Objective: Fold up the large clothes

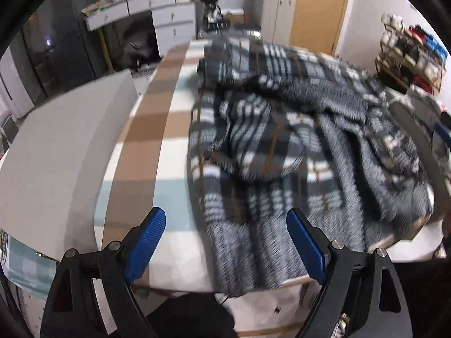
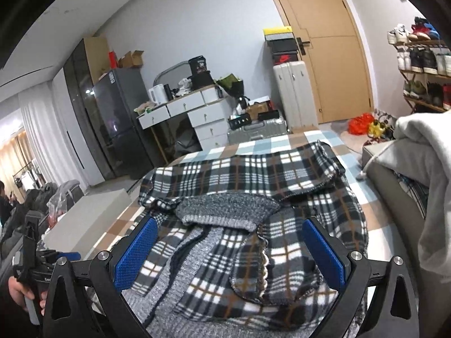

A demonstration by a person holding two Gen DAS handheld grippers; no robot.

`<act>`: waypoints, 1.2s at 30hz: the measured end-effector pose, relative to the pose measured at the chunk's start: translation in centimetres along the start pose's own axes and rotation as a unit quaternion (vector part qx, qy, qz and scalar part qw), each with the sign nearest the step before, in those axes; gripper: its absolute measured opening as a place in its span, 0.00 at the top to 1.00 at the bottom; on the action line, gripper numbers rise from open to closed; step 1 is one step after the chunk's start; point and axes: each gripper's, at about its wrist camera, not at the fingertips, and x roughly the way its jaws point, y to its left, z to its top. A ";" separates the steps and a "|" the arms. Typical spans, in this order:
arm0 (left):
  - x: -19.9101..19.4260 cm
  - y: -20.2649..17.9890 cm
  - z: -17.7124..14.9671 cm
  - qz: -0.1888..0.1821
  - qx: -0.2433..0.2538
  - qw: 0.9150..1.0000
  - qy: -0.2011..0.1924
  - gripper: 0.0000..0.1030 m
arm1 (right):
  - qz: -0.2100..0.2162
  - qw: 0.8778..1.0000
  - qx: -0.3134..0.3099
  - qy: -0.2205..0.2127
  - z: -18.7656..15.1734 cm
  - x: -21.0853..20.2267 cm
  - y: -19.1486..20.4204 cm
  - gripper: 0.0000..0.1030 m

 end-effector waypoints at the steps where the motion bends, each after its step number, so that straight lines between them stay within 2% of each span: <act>1: 0.2 0.4 -0.1 -0.015 -0.011 1.000 0.008 0.18 | -0.001 1.000 0.002 0.002 -0.1 0.0 -0.2 0.00; 3: 0.8 0.9 -0.1 -0.052 -0.029 0.998 0.029 0.18 | -0.003 1.000 0.008 0.004 -0.3 -0.2 -0.6 0.00; 7: 2.5 1.7 -0.4 -0.051 -0.059 0.994 0.076 0.18 | -0.007 1.000 0.024 0.001 -0.6 -1.1 -1.3 0.00; 11: 3.1 1.8 -0.8 -0.065 -0.072 0.990 0.099 0.18 | -0.004 0.999 0.045 0.001 -1.0 -1.9 -1.9 0.00; 15: 3.0 1.4 -1.0 -0.053 -0.061 0.992 0.099 0.18 | -0.007 0.999 0.043 0.003 -1.6 -2.7 -1.9 0.00; 21: 3.3 0.7 -1.1 -0.055 -0.032 0.993 0.097 0.18 | -0.005 0.998 0.056 -0.004 -2.2 -3.9 -2.3 0.00; 23: 3.3 0.4 -1.1 -0.060 -0.024 0.993 0.097 0.24 | -0.004 0.998 0.065 -0.003 -2.3 -4.0 -2.6 0.00; 25: 3.4 0.3 -1.2 -0.066 -0.020 0.993 0.101 0.41 | -0.005 0.998 0.070 -0.002 -2.4 -3.9 -2.8 0.00; 31: 3.2 -0.1 -1.2 -0.075 -0.007 0.993 0.094 0.43 | -0.010 0.999 0.049 0.003 -2.5 -3.6 -2.0 0.00; 34: 3.2 0.7 -1.2 -0.095 -0.031 0.990 0.103 0.43 | -0.011 0.999 0.043 0.003 -2.6 -3.5 -1.8 0.00; 36: 3.2 1.9 -1.1 -0.149 -0.066 0.981 0.109 0.43 | -0.013 0.999 0.042 0.004 -2.6 -3.5 -1.8 0.00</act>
